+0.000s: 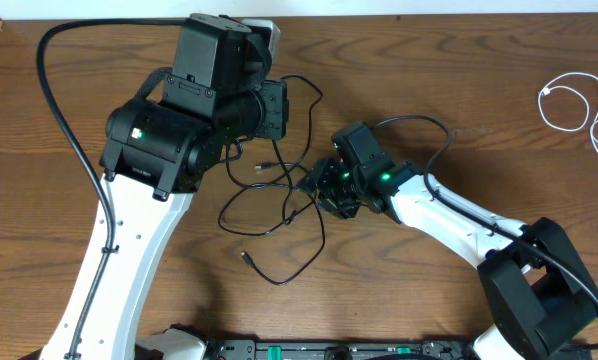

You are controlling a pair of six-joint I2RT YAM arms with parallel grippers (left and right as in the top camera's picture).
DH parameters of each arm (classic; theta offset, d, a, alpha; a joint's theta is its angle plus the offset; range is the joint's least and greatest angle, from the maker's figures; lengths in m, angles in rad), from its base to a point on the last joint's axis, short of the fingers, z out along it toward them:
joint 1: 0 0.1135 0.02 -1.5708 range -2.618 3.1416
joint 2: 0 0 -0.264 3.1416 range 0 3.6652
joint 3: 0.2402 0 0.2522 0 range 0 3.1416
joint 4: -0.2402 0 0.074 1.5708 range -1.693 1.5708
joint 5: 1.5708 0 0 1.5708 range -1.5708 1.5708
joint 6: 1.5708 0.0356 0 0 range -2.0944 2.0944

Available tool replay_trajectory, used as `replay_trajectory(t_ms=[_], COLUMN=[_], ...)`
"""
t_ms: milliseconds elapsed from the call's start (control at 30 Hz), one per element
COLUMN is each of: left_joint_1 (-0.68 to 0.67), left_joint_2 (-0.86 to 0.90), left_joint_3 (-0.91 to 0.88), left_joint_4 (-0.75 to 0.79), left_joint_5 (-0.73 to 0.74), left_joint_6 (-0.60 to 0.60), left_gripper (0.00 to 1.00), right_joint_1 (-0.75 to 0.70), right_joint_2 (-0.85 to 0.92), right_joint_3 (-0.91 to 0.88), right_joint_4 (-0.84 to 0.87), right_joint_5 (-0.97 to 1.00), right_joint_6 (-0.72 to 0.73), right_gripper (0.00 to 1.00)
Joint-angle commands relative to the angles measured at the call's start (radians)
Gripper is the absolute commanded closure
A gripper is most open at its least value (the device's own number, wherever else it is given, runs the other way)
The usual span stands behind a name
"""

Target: Untangle cables

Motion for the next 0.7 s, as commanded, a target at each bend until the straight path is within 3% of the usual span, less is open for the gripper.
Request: replay_trajectory(t_ms=[0, 233, 267, 333, 500, 667], left_joint_1=[0.004, 0.004, 0.004, 0.004, 0.008, 0.084], left_joint_2=[0.011, 0.011, 0.011, 0.011, 0.009, -0.005], left_joint_3=[-0.002, -0.002, -0.002, -0.002, -0.002, -0.002], left_joint_4=[-0.003, -0.002, -0.002, -0.002, -0.010, -0.008], left_joint_5=[-0.009, -0.009, -0.009, -0.013, -0.161, -0.290], left_joint_6=[-0.002, -0.002, -0.002, -0.002, -0.016, -0.060], left_gripper=[0.92, 0.92, 0.93, 0.93, 0.93, 0.93], right_joint_1=[0.018, 0.065, 0.069, 0.062, -0.017, -0.154], right_joint_2=[0.024, 0.140, 0.150, 0.156, 0.080, -0.135], right_joint_3=[-0.006, -0.006, -0.006, -0.006, -0.006, -0.006], right_joint_4=[-0.002, 0.142, 0.163, 0.192, 0.203, 0.095], right_joint_5=[0.035, 0.029, 0.029, 0.029, 0.029, 0.080], right_joint_6=[0.005, -0.043, -0.066, -0.144, -0.279, -0.402], right_gripper=[0.53, 0.72, 0.77, 0.99, 0.99, 0.99])
